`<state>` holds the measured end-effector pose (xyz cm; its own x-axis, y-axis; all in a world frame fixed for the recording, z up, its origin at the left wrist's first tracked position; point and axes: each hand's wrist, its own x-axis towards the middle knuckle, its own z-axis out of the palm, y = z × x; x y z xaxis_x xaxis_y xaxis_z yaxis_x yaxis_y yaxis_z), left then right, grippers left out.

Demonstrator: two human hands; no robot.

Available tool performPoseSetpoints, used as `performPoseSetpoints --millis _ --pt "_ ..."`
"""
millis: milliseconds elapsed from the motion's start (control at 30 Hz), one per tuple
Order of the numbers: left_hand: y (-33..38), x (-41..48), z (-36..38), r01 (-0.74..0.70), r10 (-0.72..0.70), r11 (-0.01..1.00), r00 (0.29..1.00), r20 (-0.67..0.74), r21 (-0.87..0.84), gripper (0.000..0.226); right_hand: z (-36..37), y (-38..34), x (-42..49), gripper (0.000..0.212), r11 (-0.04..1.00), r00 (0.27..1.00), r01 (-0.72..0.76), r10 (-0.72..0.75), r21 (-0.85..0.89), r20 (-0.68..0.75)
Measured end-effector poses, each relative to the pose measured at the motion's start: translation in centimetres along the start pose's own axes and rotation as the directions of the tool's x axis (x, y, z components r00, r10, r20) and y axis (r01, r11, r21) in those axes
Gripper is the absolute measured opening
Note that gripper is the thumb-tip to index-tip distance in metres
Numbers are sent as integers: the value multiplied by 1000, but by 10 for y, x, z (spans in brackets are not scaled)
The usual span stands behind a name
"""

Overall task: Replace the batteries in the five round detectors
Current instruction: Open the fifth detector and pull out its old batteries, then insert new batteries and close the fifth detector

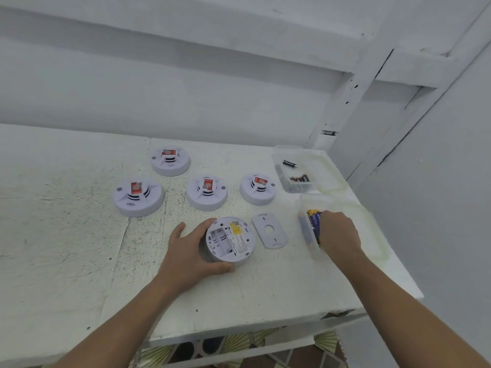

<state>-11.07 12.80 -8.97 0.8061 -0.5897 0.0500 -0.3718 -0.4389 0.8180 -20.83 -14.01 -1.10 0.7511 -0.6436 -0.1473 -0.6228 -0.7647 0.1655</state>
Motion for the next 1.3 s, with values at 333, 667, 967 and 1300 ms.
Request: performPoseSetpoints --millis 333,667,967,1300 --pt "0 -1 0 38 -38 999 999 -3 -1 113 5 5 6 22 996 999 -44 44 74 -3" --pt "4 8 5 5 -5 999 1000 2 46 103 8 25 39 17 951 991 -106 124 291 -41" --pt "10 23 11 -26 26 996 1000 1 87 92 -25 37 54 16 614 984 -83 177 785 -34" --pt "17 32 24 0 18 991 991 -130 134 97 -38 10 107 14 487 989 85 66 870 -134"
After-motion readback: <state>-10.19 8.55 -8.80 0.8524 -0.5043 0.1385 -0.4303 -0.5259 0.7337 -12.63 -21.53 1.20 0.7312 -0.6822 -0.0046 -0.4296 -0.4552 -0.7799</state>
